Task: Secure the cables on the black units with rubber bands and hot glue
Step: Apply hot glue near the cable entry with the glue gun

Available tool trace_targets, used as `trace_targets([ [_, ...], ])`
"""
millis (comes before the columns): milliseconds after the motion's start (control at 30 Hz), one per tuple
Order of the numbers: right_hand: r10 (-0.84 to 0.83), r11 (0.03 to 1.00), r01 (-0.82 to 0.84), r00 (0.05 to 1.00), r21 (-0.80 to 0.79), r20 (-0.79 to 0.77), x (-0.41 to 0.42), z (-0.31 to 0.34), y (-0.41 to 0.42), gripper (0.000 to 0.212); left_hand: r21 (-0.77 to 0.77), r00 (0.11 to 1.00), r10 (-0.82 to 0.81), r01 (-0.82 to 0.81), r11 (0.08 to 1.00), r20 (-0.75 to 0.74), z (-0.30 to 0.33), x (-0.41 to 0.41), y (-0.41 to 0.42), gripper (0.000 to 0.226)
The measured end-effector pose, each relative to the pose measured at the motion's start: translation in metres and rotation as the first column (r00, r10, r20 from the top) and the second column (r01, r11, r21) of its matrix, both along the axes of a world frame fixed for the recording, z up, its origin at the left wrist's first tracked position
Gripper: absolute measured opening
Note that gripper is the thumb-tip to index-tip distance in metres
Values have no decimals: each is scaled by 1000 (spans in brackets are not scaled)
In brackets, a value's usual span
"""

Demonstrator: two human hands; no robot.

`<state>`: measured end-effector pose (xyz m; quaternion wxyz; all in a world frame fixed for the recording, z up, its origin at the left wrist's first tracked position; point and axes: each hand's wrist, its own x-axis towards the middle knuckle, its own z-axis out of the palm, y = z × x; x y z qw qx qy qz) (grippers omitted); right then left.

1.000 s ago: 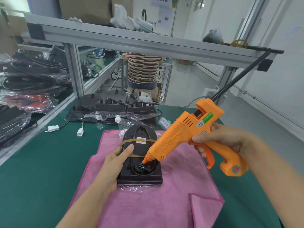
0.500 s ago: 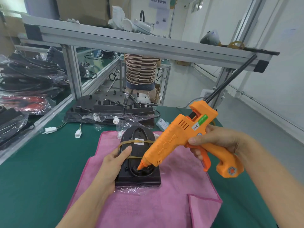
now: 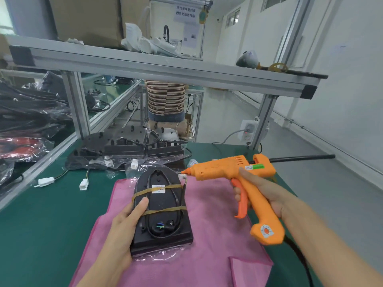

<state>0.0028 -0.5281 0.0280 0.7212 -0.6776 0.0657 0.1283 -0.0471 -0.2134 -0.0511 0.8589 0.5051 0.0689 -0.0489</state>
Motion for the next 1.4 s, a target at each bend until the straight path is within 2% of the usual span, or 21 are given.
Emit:
trace_targets([
  [100, -54, 996, 65, 985, 66, -162, -5, -13, 7, 24, -28, 1000, 11, -10, 1000, 12, 1, -2, 1, 36],
  [200, -47, 994, 75, 953, 83, -300, -7, -28, 9, 36, -41, 999, 9, -7, 999, 53, 6, -4, 0, 25],
  [300, -44, 988, 94, 934, 125, -355, -8, -34, 12, 41, -27, 995, 46, -44, 999, 93, 14, -7, -4, 36],
  [400, -49, 984, 112, 920, 141, -388, -9, -39, 14, 43, -10, 993, 81, -81, 997, 83, 13, -7, -1, 21],
  [533, -65, 985, 126, 905, 118, -420, -14, -46, 20, 45, 32, 996, 86, -87, 996, 32, 4, -4, 6, 43],
  [600, -78, 993, 109, 906, 52, -415, -17, -46, 22, 49, 21, 996, 85, -86, 996, 33, 1, -3, 7, 57],
  [667, -133, 978, 64, 926, -201, -353, -19, -43, 22, 55, 12, 997, 68, -68, 998, 40, -1, -3, 7, 72],
  [733, -157, 833, 11, 963, -553, -218, -21, -41, 22, 55, -4, 997, 60, -60, 998, 50, -4, -2, 6, 71],
  [800, -108, 518, -35, 988, -855, -106, -22, -40, 22, 54, -40, 998, 42, -41, 998, 41, -4, -1, 4, 55],
  [867, -85, 261, -55, 993, -964, -80, -23, -36, 24, 60, -58, 999, 26, -24, 998, 24, -2, 0, 0, 48],
  [933, -79, 31, -59, 995, -998, -61, -28, -29, 33, 65, -62, 999, 23, -22, 998, 31, 2, -1, -3, 47],
  [1000, -1, -179, 32, 999, -983, 33, -33, -16, 46, 54, -75, 998, 26, -22, 997, 49, 7, -3, -4, 44],
  [1033, 48, -178, 112, 993, -978, 105, -35, -10, 54, 51, -79, 998, 30, -25, 997, 59, 9, -4, -4, 42],
  [1067, 83, -82, 175, 982, -981, 168, -36, -4, 64, 55, -83, 997, 32, -26, 996, 71, 12, -5, -4, 41],
  [1100, 114, 106, 189, 973, -976, 201, -37, 1, 75, 60, -86, 996, 33, -26, 996, 84, 15, -6, -4, 41],
  [1133, 147, 358, 136, 969, -924, 199, -37, 4, 86, 62, -88, 994, 34, -25, 996, 101, 17, -7, -4, 40],
  [1167, 197, 604, 21, 965, -797, 175, -39, 8, 100, 60, -85, 992, 34, -24, 996, 119, 20, -9, -3, 39],
  [1200, 252, 788, -121, 958, -603, 138, -42, 10, 115, 58, -81, 990, 39, -29, 996, 132, 23, -10, -2, 39],
  [1233, 304, 882, -234, 946, -410, 115, -45, 11, 129, 59, -77, 989, 48, -38, 996, 142, 27, -12, -1, 39],
  [1267, 331, 917, -287, 935, -278, 126, -44, 6, 141, 59, -74, 987, 60, -50, 996, 150, 31, -13, 2, 39],
  [1400, 274, 961, -261, 931, -85, 240, -32, -10, 177, 44, -16, 979, 115, -114, 993, 169, 43, -17, 25, 42],
])
